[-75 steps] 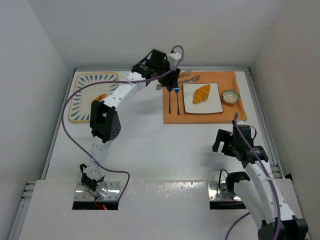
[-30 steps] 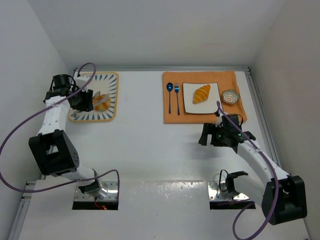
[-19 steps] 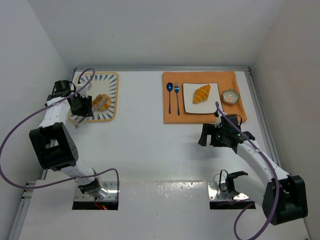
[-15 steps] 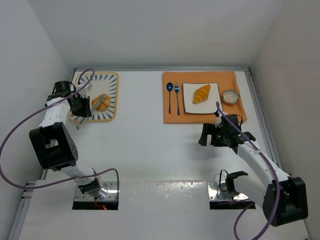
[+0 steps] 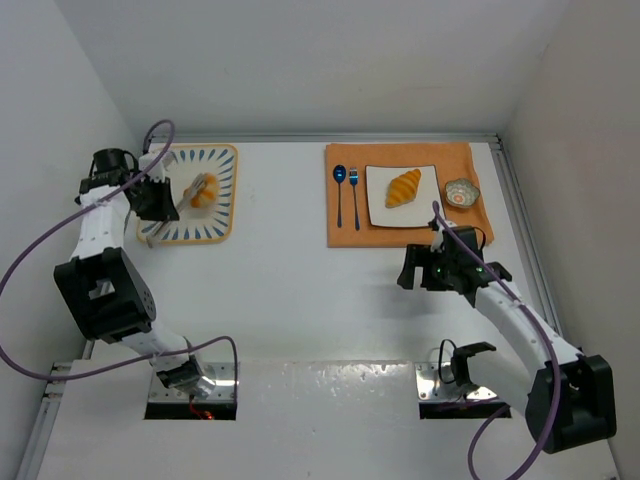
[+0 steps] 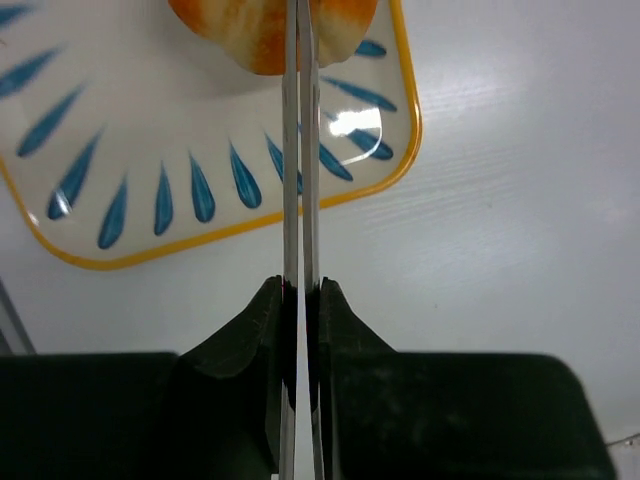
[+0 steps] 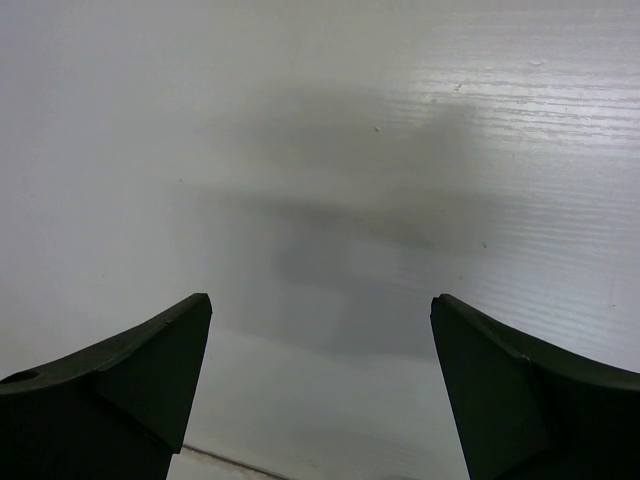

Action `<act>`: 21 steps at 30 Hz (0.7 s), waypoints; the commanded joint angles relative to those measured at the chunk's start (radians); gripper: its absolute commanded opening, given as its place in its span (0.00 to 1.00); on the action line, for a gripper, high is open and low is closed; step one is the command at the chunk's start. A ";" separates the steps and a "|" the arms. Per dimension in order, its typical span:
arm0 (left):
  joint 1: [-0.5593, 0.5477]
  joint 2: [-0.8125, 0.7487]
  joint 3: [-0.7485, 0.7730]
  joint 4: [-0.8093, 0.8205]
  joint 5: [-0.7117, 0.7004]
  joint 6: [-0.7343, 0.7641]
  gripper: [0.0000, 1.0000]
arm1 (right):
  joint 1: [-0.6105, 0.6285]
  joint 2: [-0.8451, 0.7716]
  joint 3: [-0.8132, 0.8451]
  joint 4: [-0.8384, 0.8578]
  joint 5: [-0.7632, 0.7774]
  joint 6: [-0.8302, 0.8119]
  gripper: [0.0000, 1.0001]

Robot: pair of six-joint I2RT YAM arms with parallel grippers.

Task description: Place the bread

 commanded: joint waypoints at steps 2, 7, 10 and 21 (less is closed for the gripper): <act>-0.031 -0.079 0.147 0.019 0.071 -0.050 0.00 | 0.005 -0.001 0.041 -0.005 0.017 0.011 0.91; -0.152 -0.064 0.251 0.019 0.081 -0.089 0.00 | -0.036 -0.027 0.015 -0.033 0.103 0.083 0.91; -0.292 -0.024 0.316 0.019 0.106 -0.127 0.00 | -0.117 -0.043 -0.002 -0.084 0.124 0.113 0.92; -0.885 0.306 0.587 0.019 0.054 -0.142 0.00 | -0.309 -0.149 -0.031 -0.255 0.112 0.052 0.93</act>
